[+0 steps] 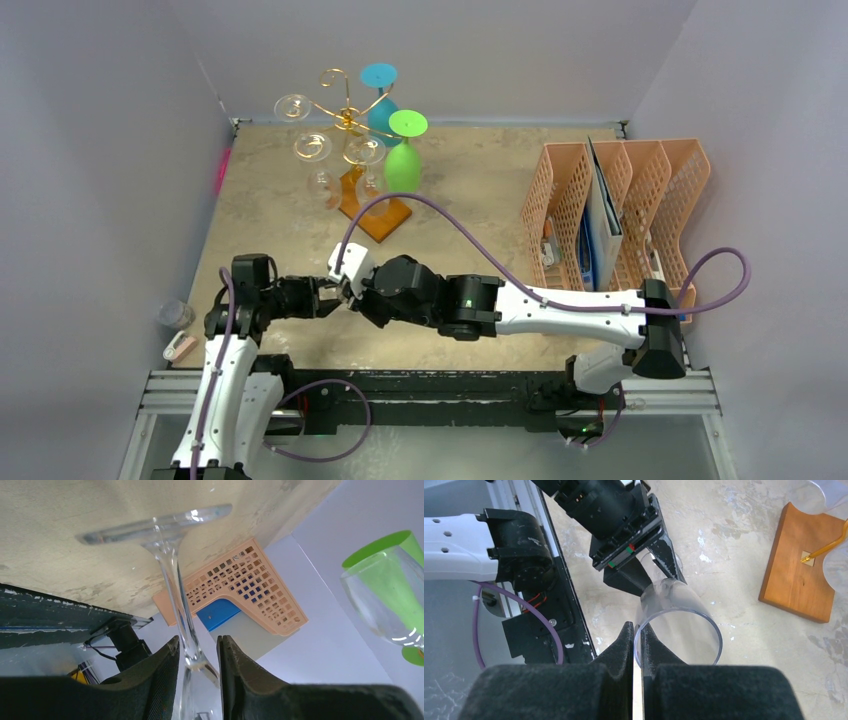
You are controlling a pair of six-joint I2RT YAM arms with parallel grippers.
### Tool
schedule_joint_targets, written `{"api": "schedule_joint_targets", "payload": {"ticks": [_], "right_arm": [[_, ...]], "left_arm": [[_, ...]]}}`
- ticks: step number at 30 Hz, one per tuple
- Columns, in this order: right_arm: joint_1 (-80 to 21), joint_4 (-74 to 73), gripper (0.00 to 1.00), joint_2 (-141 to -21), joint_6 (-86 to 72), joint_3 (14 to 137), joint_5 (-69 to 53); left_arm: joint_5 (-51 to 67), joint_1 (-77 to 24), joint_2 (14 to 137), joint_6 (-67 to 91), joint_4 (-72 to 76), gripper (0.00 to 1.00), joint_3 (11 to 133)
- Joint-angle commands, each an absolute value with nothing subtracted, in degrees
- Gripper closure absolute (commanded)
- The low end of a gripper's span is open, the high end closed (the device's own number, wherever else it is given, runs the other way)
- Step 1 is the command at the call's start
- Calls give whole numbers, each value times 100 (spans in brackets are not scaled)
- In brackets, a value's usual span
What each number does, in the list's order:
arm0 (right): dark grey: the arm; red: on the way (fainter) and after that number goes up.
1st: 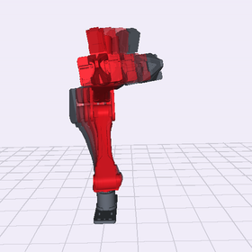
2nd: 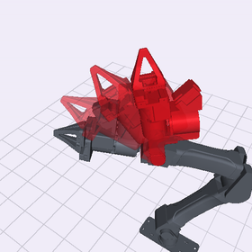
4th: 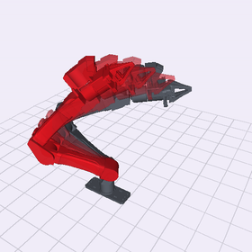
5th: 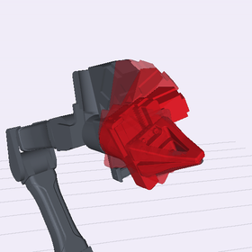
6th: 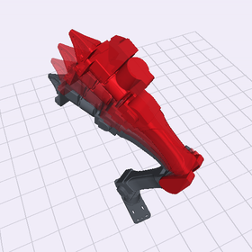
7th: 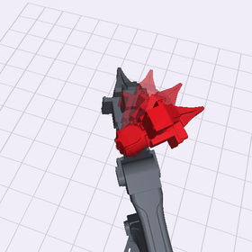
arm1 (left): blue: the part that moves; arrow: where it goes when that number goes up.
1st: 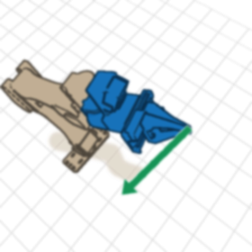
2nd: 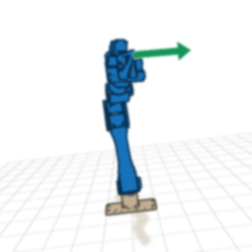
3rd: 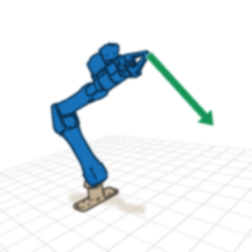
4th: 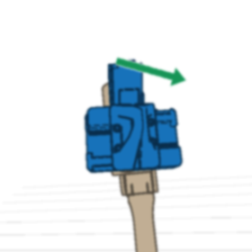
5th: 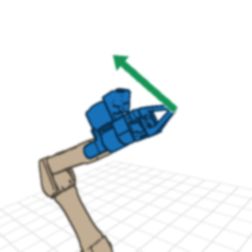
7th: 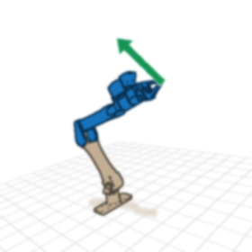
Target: Place the wine glass upside down on the wine glass rack
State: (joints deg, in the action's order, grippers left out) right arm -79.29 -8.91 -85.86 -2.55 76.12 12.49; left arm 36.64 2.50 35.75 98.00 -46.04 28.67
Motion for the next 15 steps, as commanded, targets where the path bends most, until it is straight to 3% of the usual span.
{"api": "schedule_joint_targets", "payload": {"ticks": [1, 4, 9, 13, 15], "right_arm": [[-7949, -180, 100, -8218, -222, 7638, 1213], [-7949, -101, 100, -8160, -228, 7574, 1222], [-7946, -176, 100, -8182, -220, 7579, 1279], [-7954, -208, 100, -8194, -277, 7559, 1335], [-7947, -255, 100, -8143, -365, 7537, 1320]], "left_arm": [[3558, 246, 3683, 9783, -4452, 68, 2716], [3452, 245, 3707, 9715, -4502, 70, 2712], [3437, 243, 3688, 9728, -4435, 89, 2690], [3427, 245, 3653, 9711, -4259, 100, 2682], [3484, 242, 3603, 9671, -3973, 100, 2649]]}}
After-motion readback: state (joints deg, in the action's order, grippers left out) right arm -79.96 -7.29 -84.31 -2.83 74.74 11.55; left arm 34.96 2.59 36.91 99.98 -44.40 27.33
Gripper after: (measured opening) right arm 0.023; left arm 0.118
